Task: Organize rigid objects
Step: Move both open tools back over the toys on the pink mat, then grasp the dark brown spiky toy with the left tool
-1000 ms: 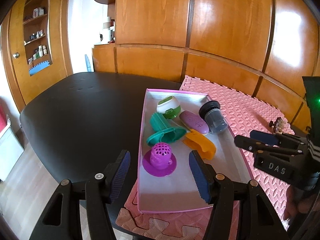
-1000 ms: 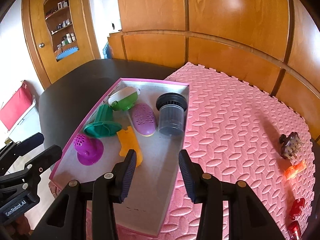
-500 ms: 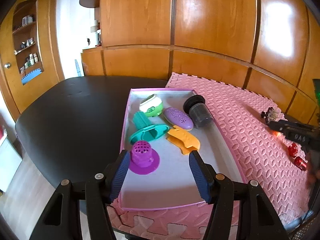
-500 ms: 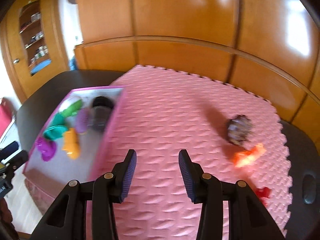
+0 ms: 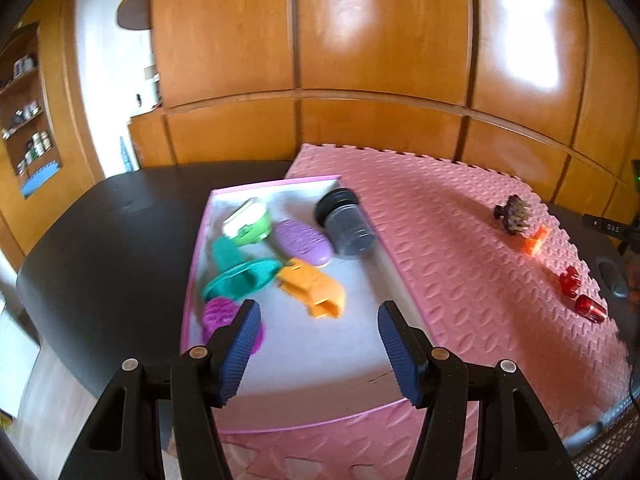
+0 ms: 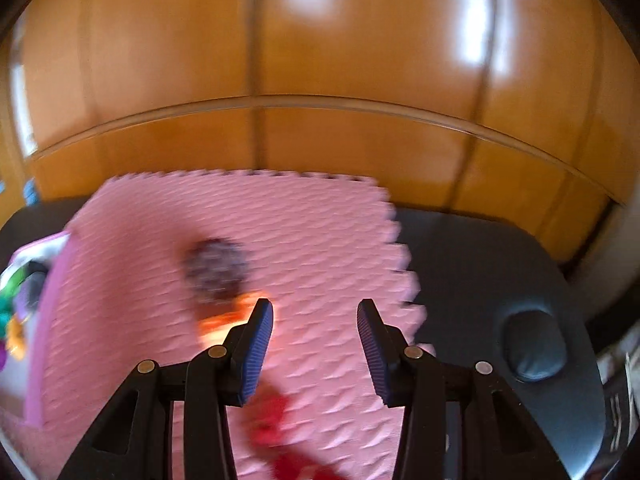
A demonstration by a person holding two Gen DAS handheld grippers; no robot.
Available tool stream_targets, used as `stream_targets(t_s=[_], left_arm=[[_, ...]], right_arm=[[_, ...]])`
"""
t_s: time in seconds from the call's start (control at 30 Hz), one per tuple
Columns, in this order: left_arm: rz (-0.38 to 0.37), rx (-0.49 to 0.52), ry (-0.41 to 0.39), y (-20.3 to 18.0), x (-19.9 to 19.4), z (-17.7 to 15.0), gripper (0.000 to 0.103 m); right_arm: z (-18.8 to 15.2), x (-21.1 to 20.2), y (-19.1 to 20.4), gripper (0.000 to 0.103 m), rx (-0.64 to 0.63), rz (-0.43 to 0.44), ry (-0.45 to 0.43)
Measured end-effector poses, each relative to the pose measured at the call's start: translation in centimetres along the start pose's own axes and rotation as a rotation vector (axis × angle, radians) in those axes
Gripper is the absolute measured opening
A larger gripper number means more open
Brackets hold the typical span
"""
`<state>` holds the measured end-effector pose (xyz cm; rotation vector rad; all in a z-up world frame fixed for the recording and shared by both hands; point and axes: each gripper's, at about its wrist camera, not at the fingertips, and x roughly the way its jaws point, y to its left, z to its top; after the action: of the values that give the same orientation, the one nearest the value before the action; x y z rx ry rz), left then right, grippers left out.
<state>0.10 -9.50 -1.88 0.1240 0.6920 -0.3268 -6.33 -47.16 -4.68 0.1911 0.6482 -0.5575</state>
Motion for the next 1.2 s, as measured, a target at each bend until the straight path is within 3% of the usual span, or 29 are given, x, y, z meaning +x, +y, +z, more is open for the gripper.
stream_targets(t_s=[0.07, 0.13, 0.2, 0.37, 0.67, 0.83, 0.93, 1.2], left_arm=[[-0.015, 0.019, 0.01, -1.0, 0.3, 0.4, 0.063], [-0.033, 0.043, 0.022, -2.2, 0.8, 0.8, 0.066], [-0.052, 0.063, 0.026, -3.4, 1.2, 1.3, 0.067], [-0.125, 0.118, 0.044, -7.1, 2.4, 2.8, 0.07], [-0.318, 0.109, 0.137, -14.4, 7.4, 6.6, 0.07], [-0.403, 0.101, 0.182, -18.5, 11.1, 8.9, 0.084], [-0.427, 0.097, 0.196, -20.2, 13.2, 9.9, 0.089], [-0.459, 0.067, 0.216, -24.2, 18.9, 12.6, 0.089]], right_arm=[[-0.7, 0.8, -2.4, 0.044, 0.084, -0.017, 0.008], [-1.1, 2.3, -4.1, 0.044, 0.169, -0.031, 0.086], [-1.0, 2.5, -5.3, 0.044, 0.24, 0.007, 0.089], [-1.1, 2.7, -6.5, 0.044, 0.308, 0.029, 0.11], [-1.3, 3.3, -6.4, 0.044, 0.32, 0.058, 0.138], [-1.3, 3.4, -6.3, 0.044, 0.325, 0.085, 0.153], [-1.3, 3.7, -6.3, 0.044, 0.33, 0.1, 0.171], [-1.3, 4.3, -5.8, 0.044, 0.331, 0.147, 0.208]])
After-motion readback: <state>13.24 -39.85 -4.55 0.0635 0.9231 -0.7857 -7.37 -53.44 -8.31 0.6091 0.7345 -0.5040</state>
